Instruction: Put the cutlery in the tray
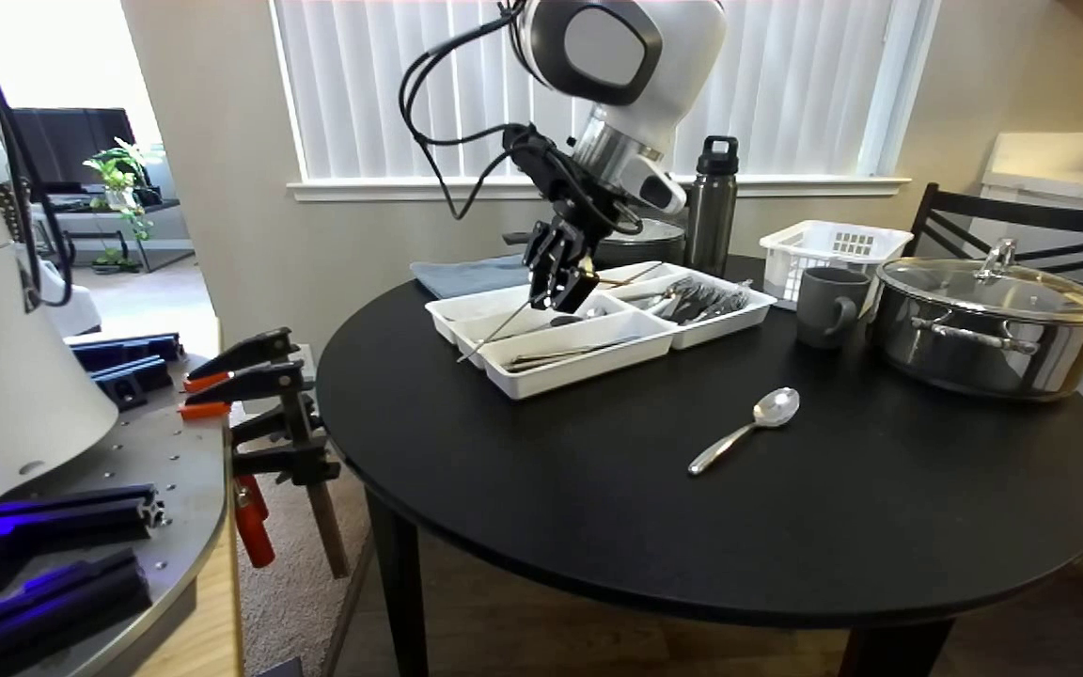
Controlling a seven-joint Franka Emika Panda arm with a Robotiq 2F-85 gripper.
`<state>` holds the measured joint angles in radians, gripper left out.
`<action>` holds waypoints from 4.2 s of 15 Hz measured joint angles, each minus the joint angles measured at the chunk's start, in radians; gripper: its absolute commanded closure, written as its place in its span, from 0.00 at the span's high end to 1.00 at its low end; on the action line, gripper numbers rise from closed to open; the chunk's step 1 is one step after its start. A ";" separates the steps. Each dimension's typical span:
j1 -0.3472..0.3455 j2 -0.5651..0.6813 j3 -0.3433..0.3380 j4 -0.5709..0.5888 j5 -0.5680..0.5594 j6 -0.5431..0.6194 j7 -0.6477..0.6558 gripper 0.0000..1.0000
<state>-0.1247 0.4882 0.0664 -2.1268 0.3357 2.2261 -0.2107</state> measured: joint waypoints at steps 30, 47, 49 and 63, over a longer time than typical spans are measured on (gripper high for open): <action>0.048 0.223 0.155 0.276 0.187 -0.068 0.046 0.02; 0.085 0.207 0.114 0.313 0.125 -0.031 0.003 1.00; 0.085 0.171 0.089 0.312 0.074 -0.032 0.000 1.00; -0.027 0.144 -0.066 0.141 -0.306 0.399 -0.207 1.00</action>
<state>-0.1514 0.6319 0.0007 -1.9862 0.0300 2.6252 -0.4174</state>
